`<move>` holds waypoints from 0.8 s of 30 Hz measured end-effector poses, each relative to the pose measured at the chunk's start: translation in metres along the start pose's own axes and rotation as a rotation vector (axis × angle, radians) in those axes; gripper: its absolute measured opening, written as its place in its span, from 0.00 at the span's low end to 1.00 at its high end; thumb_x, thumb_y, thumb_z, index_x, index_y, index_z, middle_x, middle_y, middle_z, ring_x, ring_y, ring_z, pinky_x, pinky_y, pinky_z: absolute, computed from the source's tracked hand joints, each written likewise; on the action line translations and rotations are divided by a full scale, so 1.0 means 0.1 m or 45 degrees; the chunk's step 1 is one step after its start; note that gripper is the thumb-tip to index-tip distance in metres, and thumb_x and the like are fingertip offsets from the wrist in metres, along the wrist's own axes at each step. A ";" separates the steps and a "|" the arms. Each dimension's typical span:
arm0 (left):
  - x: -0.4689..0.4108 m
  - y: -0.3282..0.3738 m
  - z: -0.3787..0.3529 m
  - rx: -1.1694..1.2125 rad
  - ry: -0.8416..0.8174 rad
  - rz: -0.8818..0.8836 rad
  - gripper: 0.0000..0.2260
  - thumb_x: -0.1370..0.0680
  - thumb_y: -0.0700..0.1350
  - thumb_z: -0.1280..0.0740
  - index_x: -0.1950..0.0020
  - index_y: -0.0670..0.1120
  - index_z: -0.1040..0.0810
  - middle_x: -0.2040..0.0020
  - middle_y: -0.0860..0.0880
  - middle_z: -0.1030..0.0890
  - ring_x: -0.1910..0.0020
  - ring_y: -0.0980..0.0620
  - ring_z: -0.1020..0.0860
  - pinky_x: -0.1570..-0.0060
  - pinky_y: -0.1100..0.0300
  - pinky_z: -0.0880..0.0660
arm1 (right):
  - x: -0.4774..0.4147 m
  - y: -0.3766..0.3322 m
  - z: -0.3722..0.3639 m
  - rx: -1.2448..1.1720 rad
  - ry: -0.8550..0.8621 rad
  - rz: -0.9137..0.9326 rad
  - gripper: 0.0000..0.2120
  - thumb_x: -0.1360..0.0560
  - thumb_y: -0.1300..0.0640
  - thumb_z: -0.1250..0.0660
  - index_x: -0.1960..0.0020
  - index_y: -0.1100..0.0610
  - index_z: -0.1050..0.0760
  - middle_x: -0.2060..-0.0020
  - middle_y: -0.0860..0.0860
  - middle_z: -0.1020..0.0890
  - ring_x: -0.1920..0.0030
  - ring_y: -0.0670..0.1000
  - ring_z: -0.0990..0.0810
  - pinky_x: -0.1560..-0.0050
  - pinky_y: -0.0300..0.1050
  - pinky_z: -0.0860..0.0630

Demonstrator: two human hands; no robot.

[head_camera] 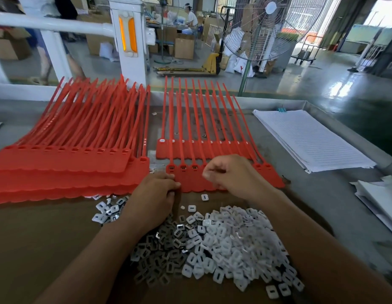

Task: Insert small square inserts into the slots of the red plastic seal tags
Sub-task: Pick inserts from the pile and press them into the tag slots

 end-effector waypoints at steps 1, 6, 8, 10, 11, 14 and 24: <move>0.00 0.00 0.00 0.002 -0.002 0.003 0.14 0.23 0.40 0.40 0.38 0.48 0.24 0.33 0.53 0.30 0.34 0.56 0.36 0.36 0.65 0.44 | -0.02 0.06 0.04 -0.015 0.040 -0.034 0.06 0.26 0.55 0.32 0.62 0.47 0.23 0.67 0.43 0.20 0.65 0.41 0.21 0.59 0.39 0.23; 0.01 0.01 0.01 0.004 -0.006 0.001 0.15 0.22 0.40 0.40 0.37 0.48 0.25 0.33 0.53 0.30 0.33 0.55 0.37 0.35 0.65 0.44 | -0.18 0.31 0.17 0.028 0.158 -0.167 0.04 0.27 0.59 0.32 0.55 0.51 0.25 0.59 0.46 0.21 0.57 0.46 0.22 0.54 0.43 0.25; 0.01 0.01 0.01 0.002 -0.005 -0.006 0.15 0.22 0.40 0.40 0.37 0.48 0.25 0.33 0.53 0.30 0.33 0.55 0.37 0.35 0.65 0.44 | -0.23 0.36 0.21 0.009 0.210 -0.211 0.05 0.27 0.60 0.31 0.55 0.51 0.26 0.56 0.50 0.20 0.55 0.48 0.21 0.52 0.44 0.23; 0.01 0.02 0.01 0.006 -0.004 -0.007 0.15 0.22 0.40 0.41 0.37 0.48 0.25 0.32 0.53 0.30 0.33 0.55 0.37 0.36 0.66 0.45 | -0.28 0.36 0.24 0.048 0.243 -0.190 0.06 0.29 0.59 0.30 0.60 0.50 0.25 0.61 0.47 0.20 0.59 0.44 0.23 0.58 0.37 0.26; 0.01 0.02 0.01 0.007 -0.004 -0.011 0.15 0.22 0.40 0.41 0.37 0.48 0.25 0.32 0.53 0.31 0.33 0.55 0.37 0.36 0.66 0.45 | -0.30 0.35 0.24 0.079 0.247 -0.175 0.07 0.29 0.60 0.29 0.62 0.50 0.24 0.64 0.44 0.21 0.61 0.40 0.24 0.61 0.34 0.29; 0.01 0.01 0.02 0.003 -0.003 -0.024 0.15 0.22 0.39 0.41 0.37 0.48 0.25 0.32 0.53 0.31 0.32 0.56 0.38 0.37 0.68 0.47 | -0.36 0.38 0.21 0.109 0.240 -0.174 0.06 0.29 0.60 0.30 0.62 0.51 0.23 0.67 0.41 0.24 0.61 0.40 0.26 0.62 0.34 0.33; 0.00 0.02 0.03 0.007 0.028 -0.029 0.15 0.23 0.39 0.40 0.38 0.47 0.24 0.33 0.52 0.29 0.33 0.55 0.36 0.40 0.71 0.48 | -0.45 0.49 0.12 0.111 0.119 -0.200 0.09 0.25 0.64 0.36 0.58 0.51 0.23 0.56 0.48 0.21 0.55 0.45 0.26 0.55 0.38 0.32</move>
Point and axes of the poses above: each hand's wrist, its own x-axis away from the middle knuckle, its own z-axis out of the back of the hand, y = z × x, the point moved 4 cm from there along -x, towards the middle knuckle
